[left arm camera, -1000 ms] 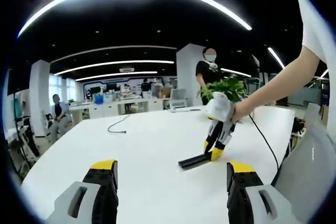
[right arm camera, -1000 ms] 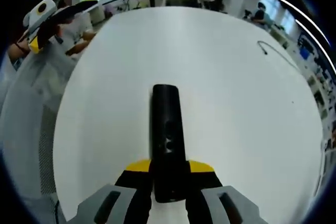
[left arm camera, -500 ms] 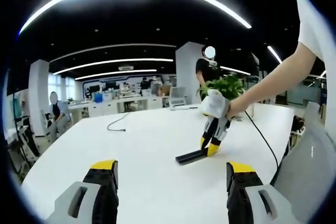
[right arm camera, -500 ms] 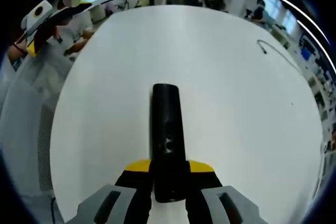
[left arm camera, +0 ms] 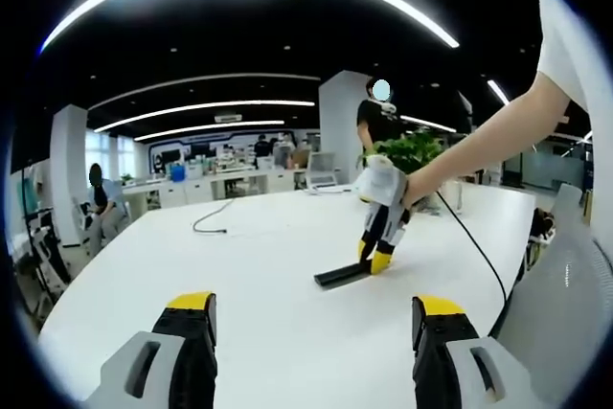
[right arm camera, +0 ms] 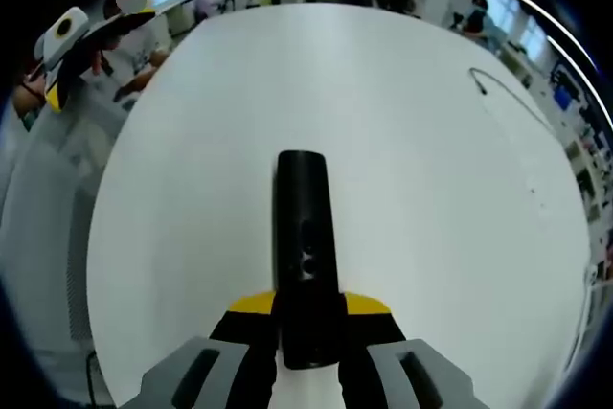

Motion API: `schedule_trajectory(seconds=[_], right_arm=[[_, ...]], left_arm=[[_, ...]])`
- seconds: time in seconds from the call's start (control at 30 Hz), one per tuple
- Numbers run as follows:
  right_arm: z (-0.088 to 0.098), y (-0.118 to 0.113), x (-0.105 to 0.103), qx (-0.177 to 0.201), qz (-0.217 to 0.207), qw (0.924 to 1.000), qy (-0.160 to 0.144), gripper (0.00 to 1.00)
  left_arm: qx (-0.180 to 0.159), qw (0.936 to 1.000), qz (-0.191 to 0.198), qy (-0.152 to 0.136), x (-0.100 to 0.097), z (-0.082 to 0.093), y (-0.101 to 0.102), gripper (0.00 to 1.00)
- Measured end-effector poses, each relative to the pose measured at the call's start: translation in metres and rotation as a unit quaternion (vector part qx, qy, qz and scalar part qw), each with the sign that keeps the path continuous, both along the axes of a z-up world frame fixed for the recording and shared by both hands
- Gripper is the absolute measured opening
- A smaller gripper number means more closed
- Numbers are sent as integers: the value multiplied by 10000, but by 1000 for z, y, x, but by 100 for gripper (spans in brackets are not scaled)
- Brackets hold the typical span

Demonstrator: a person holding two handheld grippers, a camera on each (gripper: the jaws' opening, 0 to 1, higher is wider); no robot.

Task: Press the specified remote control buttons in sequence, fully releasing each button before pressing the next.

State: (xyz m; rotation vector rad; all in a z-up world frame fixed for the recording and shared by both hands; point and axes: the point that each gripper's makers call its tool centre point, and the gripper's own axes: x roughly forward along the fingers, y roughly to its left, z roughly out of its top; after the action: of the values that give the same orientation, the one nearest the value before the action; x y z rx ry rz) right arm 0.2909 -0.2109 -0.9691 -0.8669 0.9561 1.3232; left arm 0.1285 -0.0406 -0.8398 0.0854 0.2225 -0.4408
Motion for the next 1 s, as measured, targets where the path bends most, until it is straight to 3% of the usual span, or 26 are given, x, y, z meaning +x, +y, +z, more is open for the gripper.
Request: schedule_trajectory(seconds=[0.77, 1.0], right_arm=[[1, -1, 23, 162, -49, 9999, -32, 21], [2, 1, 23, 776, -357, 9963, -99, 22]], left_arm=[[-43, 9997, -105, 238, -1, -7, -4, 81], [-44, 9996, -122, 267, -1, -9, -5, 81]])
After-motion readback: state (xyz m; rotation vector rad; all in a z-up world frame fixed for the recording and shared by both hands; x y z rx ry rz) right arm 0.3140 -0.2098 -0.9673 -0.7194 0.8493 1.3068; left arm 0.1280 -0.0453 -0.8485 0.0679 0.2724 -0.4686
